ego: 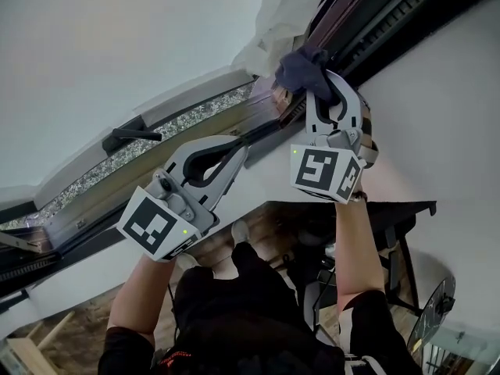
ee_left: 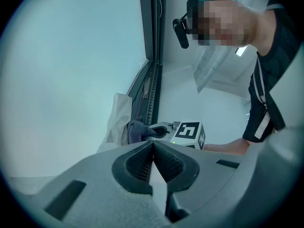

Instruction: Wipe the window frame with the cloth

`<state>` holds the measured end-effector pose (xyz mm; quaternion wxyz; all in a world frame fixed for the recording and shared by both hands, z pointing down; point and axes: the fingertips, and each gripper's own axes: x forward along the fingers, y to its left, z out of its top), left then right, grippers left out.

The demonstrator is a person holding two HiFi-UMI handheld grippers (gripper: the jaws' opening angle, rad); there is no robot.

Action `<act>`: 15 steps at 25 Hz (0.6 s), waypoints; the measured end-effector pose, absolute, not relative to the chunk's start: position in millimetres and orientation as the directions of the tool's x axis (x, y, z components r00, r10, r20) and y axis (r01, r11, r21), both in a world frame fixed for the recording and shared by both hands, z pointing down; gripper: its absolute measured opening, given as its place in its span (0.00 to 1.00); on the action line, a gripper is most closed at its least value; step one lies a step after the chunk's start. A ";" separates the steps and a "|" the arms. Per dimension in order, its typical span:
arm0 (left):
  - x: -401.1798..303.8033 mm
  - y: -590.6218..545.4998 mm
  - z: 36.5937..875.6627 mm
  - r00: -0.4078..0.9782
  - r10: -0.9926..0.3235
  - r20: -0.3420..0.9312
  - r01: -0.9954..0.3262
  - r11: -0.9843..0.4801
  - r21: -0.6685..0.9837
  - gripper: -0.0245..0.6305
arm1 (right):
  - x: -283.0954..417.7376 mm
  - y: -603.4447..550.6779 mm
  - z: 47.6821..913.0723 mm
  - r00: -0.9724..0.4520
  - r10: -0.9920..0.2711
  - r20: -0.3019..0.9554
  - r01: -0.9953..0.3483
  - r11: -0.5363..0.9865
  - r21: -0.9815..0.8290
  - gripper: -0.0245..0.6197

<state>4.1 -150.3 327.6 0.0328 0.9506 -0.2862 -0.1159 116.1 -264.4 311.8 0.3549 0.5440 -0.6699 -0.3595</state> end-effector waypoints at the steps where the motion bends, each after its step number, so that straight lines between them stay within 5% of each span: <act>1: 4.4 -149.8 330.6 0.810 -0.551 -0.201 -0.536 -0.834 0.130 0.07 | 115.9 -263.9 316.8 -0.155 -0.984 0.091 -0.466 0.154 0.871 0.13; 15: 11.8 -150.0 391.2 0.821 -0.562 -0.100 -0.526 -0.813 0.250 0.07 | 117.0 -267.2 397.4 -0.141 -0.972 0.190 -0.383 0.231 0.894 0.13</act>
